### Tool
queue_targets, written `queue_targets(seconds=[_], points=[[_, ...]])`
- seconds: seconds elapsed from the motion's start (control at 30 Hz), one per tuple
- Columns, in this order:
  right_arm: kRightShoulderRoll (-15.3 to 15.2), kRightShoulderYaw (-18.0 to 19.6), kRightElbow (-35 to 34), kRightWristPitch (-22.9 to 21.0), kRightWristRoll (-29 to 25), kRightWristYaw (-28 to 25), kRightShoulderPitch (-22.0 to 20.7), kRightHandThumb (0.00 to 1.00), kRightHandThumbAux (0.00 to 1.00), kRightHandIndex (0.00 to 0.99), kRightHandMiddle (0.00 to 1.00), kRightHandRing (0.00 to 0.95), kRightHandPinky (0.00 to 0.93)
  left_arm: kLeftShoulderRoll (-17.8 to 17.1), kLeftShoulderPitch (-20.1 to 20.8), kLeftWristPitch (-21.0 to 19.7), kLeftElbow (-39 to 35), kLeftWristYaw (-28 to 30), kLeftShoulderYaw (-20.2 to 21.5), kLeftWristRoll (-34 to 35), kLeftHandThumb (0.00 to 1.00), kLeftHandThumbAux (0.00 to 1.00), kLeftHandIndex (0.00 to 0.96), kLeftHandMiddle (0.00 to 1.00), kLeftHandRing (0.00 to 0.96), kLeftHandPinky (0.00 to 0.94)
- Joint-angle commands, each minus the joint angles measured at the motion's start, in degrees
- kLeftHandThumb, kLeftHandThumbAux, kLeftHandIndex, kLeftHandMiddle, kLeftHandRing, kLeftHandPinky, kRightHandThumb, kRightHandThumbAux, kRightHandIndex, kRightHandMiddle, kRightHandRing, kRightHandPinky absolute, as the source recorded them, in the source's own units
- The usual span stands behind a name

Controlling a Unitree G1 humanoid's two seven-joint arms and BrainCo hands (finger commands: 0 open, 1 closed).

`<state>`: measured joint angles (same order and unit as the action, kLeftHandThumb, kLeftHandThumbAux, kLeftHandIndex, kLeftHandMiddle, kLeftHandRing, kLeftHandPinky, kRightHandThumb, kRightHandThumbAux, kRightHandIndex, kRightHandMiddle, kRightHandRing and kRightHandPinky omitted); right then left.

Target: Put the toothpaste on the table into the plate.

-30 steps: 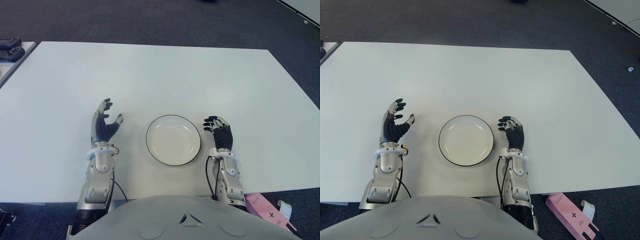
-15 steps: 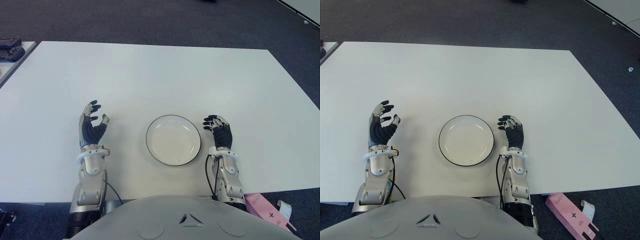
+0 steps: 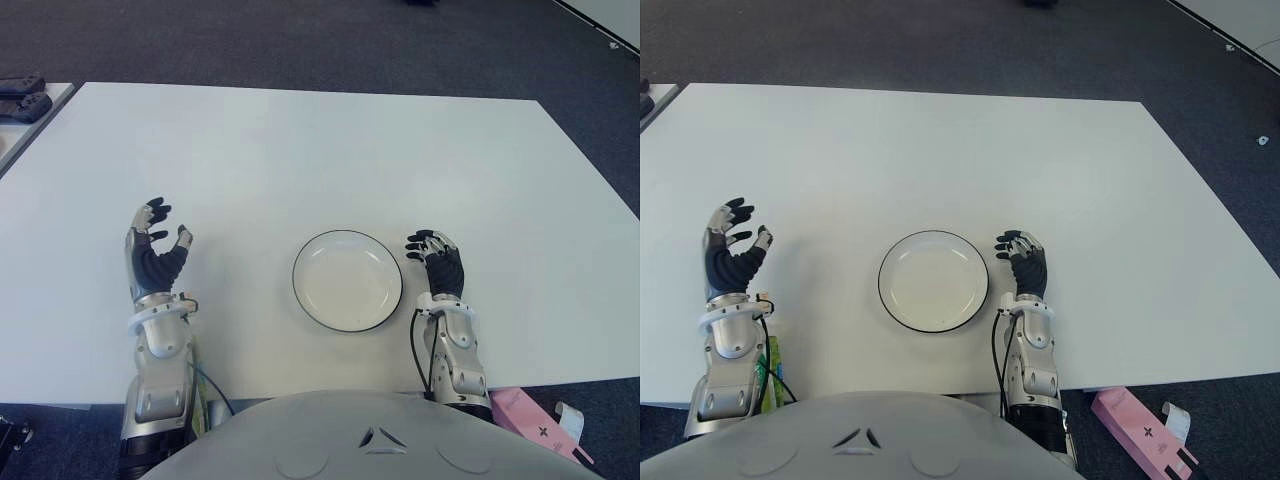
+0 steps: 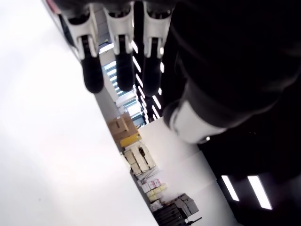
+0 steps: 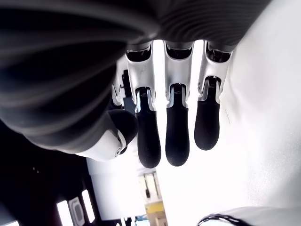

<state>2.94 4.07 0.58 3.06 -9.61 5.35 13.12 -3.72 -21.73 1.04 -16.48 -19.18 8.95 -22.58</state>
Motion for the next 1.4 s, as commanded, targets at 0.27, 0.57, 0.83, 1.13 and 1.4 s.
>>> queue_targets(seconds=[0.27, 0.57, 0.83, 1.13, 1.4], points=[[1.7, 0.4, 1.2, -0.4, 0.0, 0.7, -0.3, 0.707, 0.721, 0.430, 0.501, 0.498, 0.504, -3.8, -1.0, 4.4, 0.7, 2.2, 4.3, 2.9, 0.385, 0.911, 0.196, 0.233, 0.231, 0.255], [1.8, 0.3, 0.9, -0.3, 0.0, 0.8, 0.1, 0.707, 0.721, 0.429, 0.501, 0.500, 0.507, -2.4, -3.3, -0.1, -5.4, 1.3, 5.1, -0.3, 0.322, 0.928, 0.166, 0.200, 0.201, 0.225], [1.9, 0.4, 0.4, -0.5, -0.1, 1.0, 0.7, 0.708, 0.721, 0.429, 0.504, 0.506, 0.510, -5.7, -4.1, 2.1, -0.2, 1.0, 8.1, -2.0, 0.257, 0.933, 0.147, 0.174, 0.182, 0.226], [2.2, 0.3, -0.1, -0.9, 0.0, 1.8, 1.2, 0.708, 0.721, 0.429, 0.505, 0.507, 0.510, -5.6, -4.8, 1.1, -1.3, 1.6, 8.3, -2.5, 0.248, 0.934, 0.138, 0.156, 0.168, 0.215], [2.0, 0.0, 0.2, -0.3, 0.0, 1.5, 1.8, 0.708, 0.723, 0.429, 0.502, 0.501, 0.505, -5.6, -5.3, 1.2, -1.6, 1.6, 8.4, -2.3, 0.248, 0.934, 0.138, 0.155, 0.168, 0.215]])
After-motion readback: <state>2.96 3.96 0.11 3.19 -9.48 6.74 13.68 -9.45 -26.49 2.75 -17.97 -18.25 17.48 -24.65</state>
